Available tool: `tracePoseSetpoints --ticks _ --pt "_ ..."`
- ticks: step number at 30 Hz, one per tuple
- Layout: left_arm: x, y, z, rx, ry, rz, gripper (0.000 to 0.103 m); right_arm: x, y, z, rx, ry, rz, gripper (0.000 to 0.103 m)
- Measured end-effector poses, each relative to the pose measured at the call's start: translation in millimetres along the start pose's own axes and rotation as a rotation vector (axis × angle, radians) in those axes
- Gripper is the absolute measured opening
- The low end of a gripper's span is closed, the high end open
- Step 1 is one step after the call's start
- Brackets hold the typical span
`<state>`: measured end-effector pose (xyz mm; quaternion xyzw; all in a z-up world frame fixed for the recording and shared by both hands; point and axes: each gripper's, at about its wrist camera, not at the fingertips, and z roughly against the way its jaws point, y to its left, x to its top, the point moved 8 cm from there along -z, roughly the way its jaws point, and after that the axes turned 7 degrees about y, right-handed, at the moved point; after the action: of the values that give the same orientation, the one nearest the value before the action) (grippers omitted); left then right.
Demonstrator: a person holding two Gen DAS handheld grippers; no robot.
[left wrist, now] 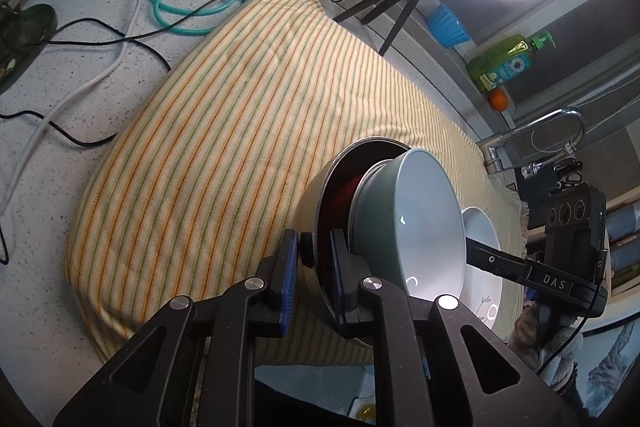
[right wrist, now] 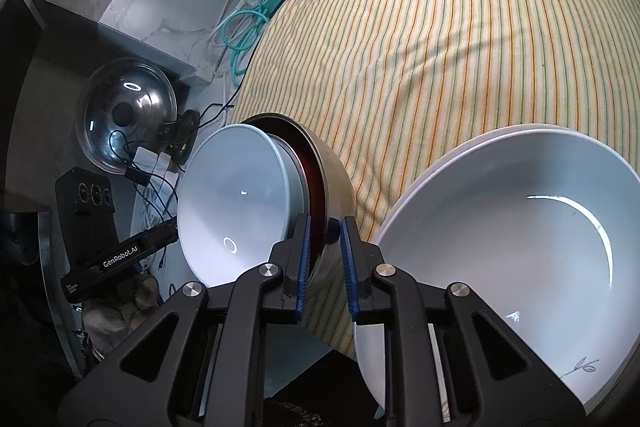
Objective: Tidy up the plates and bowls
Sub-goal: 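Lower the pale bowl into the red-outside bowl with both grippers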
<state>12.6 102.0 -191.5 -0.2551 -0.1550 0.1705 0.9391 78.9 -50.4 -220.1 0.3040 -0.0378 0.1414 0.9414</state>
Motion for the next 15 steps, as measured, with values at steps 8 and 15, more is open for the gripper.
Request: tracePoseSetpoints --ticks 8,15 --pt "0 1 0 -0.003 -0.001 0.006 0.012 1 2 2 -0.003 -0.006 0.002 0.017" --pt "0 -8 7 -0.018 -0.013 0.0 0.012 4 3 11 -0.005 -0.026 -0.001 0.017"
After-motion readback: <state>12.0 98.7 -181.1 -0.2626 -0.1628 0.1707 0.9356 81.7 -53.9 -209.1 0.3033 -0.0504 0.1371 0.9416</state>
